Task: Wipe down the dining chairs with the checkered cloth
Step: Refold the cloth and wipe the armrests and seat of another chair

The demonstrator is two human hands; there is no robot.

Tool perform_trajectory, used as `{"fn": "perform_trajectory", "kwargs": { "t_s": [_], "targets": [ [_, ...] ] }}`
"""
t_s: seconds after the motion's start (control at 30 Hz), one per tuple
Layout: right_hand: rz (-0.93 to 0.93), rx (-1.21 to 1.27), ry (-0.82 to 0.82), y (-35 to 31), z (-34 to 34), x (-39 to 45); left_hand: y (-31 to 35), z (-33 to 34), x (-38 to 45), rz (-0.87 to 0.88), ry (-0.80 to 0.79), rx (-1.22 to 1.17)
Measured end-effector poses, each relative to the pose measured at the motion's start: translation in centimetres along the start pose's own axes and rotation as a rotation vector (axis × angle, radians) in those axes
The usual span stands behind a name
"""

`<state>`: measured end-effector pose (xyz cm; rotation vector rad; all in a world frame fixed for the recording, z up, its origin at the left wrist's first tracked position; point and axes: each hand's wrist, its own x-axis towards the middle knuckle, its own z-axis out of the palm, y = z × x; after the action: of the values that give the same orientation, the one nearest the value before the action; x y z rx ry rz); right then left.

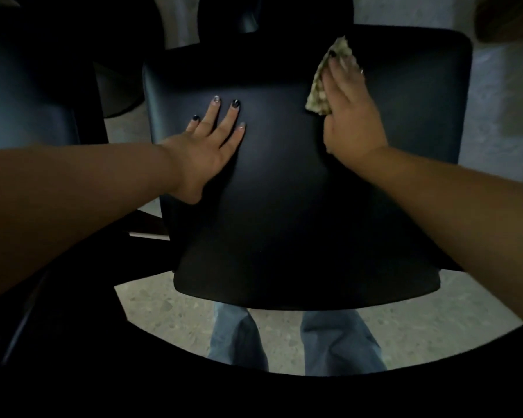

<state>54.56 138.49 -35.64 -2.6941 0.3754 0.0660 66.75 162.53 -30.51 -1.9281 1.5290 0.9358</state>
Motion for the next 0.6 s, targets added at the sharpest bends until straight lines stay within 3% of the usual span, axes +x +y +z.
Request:
{"fn": "perform_trajectory", "kwargs": {
  "t_s": [0.1,0.27,0.37,0.43,0.53,0.6],
  "targets": [
    [-0.070,-0.009,-0.034,-2.7,2.1,-3.5,0.2,0.1,0.2,-0.012,-0.017,-0.012],
    [-0.389,-0.195,-0.225,-7.1,5.0,-13.5,0.6,0.0,-0.1,-0.040,-0.020,0.009],
    [-0.427,-0.262,-0.408,-9.9,6.2,-17.9,0.7,-0.1,0.0,-0.044,-0.022,-0.006],
    [-0.388,-0.279,-0.495,-10.3,6.8,-19.1,0.9,-0.1,-0.1,-0.058,-0.038,-0.003],
    [-0.264,-0.075,-0.350,-10.3,5.3,-18.7,1.2,-0.3,-0.1,-0.080,-0.060,0.016],
    [0.104,0.048,-0.145,-9.7,3.2,-18.3,1.2,-0.6,-0.2,-0.081,-0.062,0.011]
  ]
}}
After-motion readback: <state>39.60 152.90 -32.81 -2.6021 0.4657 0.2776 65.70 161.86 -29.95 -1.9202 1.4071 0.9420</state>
